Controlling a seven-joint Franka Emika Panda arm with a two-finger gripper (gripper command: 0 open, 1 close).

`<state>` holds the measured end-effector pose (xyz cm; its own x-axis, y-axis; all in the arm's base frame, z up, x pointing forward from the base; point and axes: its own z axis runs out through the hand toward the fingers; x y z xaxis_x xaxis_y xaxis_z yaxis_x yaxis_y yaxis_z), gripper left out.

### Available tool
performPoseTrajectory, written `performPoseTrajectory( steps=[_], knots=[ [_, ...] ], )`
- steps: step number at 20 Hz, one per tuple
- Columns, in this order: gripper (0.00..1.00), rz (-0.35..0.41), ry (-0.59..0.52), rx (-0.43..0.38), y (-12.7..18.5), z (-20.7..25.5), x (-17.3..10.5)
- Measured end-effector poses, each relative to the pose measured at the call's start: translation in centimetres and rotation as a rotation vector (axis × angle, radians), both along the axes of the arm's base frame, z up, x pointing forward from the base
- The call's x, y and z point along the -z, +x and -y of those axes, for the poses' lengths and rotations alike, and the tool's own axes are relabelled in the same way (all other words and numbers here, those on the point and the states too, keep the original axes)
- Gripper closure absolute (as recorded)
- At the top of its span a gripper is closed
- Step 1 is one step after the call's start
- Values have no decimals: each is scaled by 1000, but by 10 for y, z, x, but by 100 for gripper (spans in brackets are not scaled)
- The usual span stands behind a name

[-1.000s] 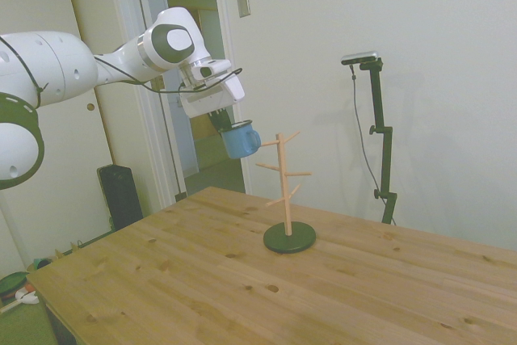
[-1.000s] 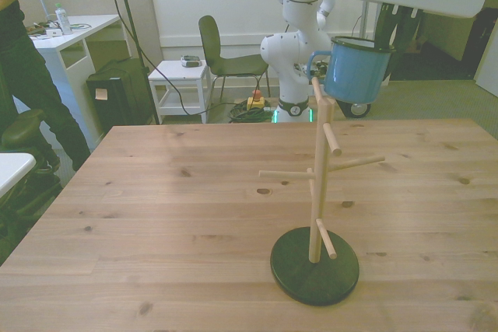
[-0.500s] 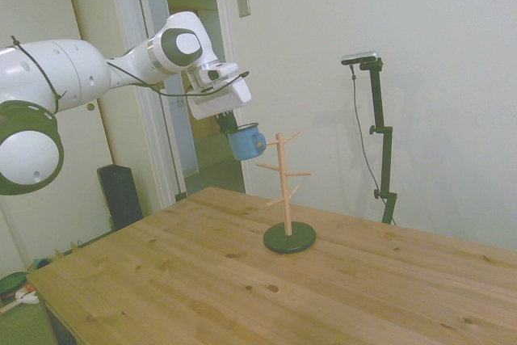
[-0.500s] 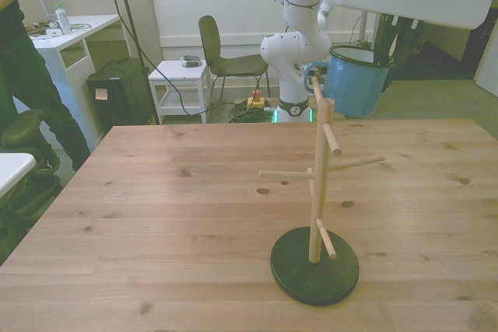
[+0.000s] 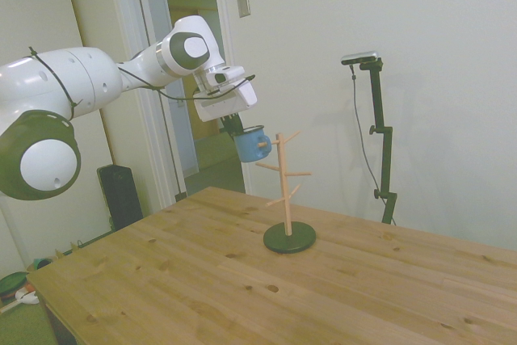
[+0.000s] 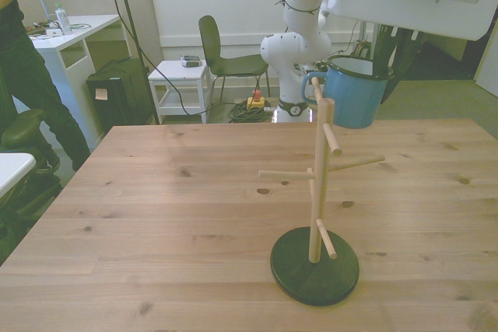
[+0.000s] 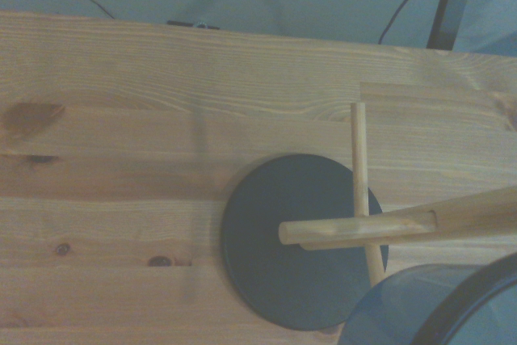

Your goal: Hang the mug

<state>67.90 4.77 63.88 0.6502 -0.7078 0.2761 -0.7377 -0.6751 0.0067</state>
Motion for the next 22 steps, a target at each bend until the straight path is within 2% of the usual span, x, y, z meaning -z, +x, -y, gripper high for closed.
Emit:
performPoseTrajectory(
  steps=[15, 22],
  knots=[
    [0, -5, 0, 30, 7, 15, 1],
    [0, 47, 15, 6, -14, 11, -16]
  ],
)
